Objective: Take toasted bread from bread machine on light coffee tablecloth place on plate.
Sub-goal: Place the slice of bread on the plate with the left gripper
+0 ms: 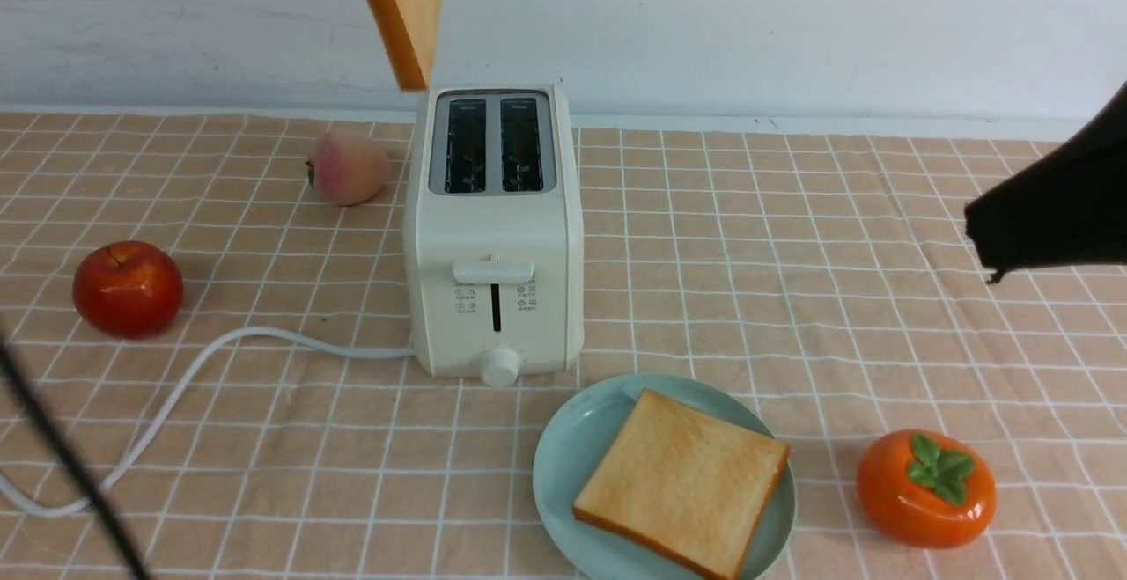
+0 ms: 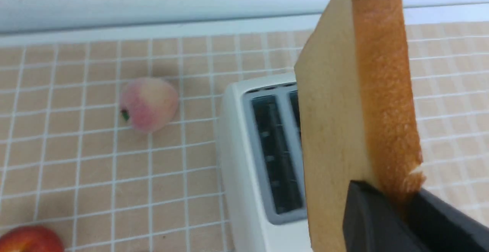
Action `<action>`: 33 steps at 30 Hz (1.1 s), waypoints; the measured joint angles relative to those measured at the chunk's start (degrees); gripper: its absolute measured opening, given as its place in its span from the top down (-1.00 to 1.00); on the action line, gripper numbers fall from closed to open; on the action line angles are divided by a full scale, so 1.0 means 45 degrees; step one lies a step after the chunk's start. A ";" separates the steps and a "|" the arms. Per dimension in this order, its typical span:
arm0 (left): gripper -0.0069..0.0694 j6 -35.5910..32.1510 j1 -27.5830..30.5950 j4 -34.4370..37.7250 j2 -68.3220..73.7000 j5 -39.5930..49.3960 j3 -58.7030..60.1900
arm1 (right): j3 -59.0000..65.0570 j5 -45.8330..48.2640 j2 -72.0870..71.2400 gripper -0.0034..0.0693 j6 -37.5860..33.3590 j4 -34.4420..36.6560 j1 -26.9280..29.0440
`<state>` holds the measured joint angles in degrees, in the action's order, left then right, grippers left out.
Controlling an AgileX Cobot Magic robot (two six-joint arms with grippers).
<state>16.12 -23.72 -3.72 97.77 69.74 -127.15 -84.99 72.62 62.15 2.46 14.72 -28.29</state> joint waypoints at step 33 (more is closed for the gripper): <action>0.70 -1.3614 0.0000 2.0557 0.0821 -0.6864 1.5691 | 0.0000 0.0000 -0.0212 -0.46 -0.0911 -0.0194 0.0000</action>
<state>-45.14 -23.72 88.78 101.46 38.86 -56.54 -84.99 72.62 61.19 -1.64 13.85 -28.29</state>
